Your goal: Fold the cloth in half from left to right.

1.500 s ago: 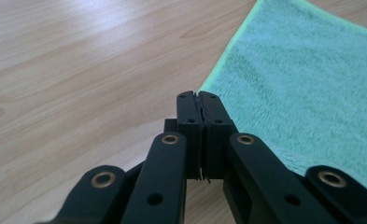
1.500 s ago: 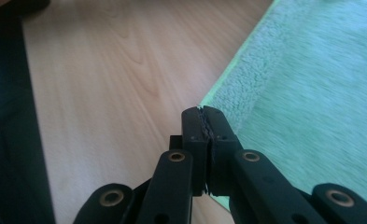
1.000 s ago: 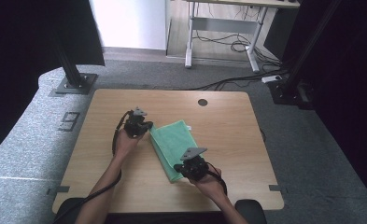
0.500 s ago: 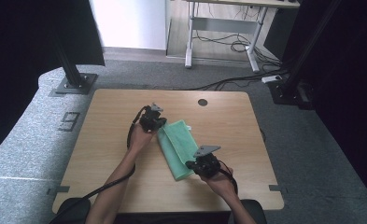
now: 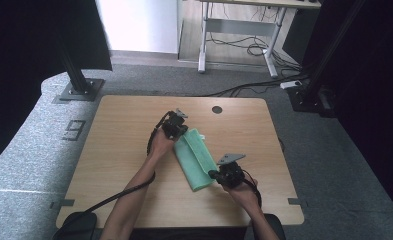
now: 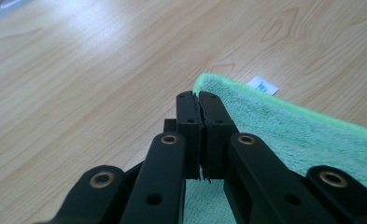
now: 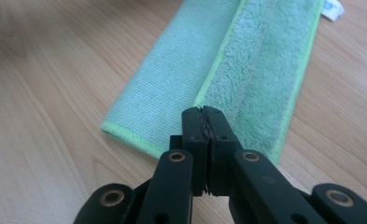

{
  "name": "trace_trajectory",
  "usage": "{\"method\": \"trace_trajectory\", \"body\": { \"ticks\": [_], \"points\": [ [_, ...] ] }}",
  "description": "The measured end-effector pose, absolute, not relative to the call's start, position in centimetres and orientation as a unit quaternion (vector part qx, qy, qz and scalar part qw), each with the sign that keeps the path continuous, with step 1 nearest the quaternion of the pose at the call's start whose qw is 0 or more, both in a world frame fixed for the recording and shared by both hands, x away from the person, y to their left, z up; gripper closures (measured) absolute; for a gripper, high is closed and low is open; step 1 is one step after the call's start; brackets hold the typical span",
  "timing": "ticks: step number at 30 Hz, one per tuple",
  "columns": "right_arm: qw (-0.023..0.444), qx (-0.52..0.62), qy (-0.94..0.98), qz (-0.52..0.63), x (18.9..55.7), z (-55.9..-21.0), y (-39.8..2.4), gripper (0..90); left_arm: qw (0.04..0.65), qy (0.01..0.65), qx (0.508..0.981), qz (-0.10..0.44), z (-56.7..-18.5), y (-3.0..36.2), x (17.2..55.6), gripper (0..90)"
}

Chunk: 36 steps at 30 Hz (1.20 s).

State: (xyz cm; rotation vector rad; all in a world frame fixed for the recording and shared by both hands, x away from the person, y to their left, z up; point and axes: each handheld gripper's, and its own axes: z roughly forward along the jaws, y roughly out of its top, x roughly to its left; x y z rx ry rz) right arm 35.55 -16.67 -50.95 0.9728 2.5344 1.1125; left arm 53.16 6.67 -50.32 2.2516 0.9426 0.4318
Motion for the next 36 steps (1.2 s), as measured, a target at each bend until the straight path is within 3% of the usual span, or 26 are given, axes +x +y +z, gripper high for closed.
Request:
{"method": "trace_trajectory", "body": {
  "ticks": [10,16,22,30,36],
  "points": [
    [0.098,0.336,0.864,0.362,36.0,-52.0,-16.7,87.3,0.316,0.361,0.862,0.163,-51.6,5.6,53.9,82.9],
    [0.103,0.345,0.863,0.355,36.2,-52.3,-17.0,86.9,0.351,0.366,0.846,0.163,-50.8,5.4,53.9,61.4],
    [0.108,0.352,0.859,0.354,36.2,-52.2,-17.5,85.7,0.370,0.360,0.842,0.158,-49.5,5.6,53.6,49.8],
    [0.137,0.373,0.850,0.346,36.1,-51.5,-18.7,77.8,0.354,0.343,0.853,0.170,-49.6,6.7,51.9,35.0],
    [0.161,0.377,0.837,0.363,36.8,-50.6,-18.7,58.2,0.354,0.358,0.849,0.159,-50.4,8.7,50.6,29.1]
  ]
}}
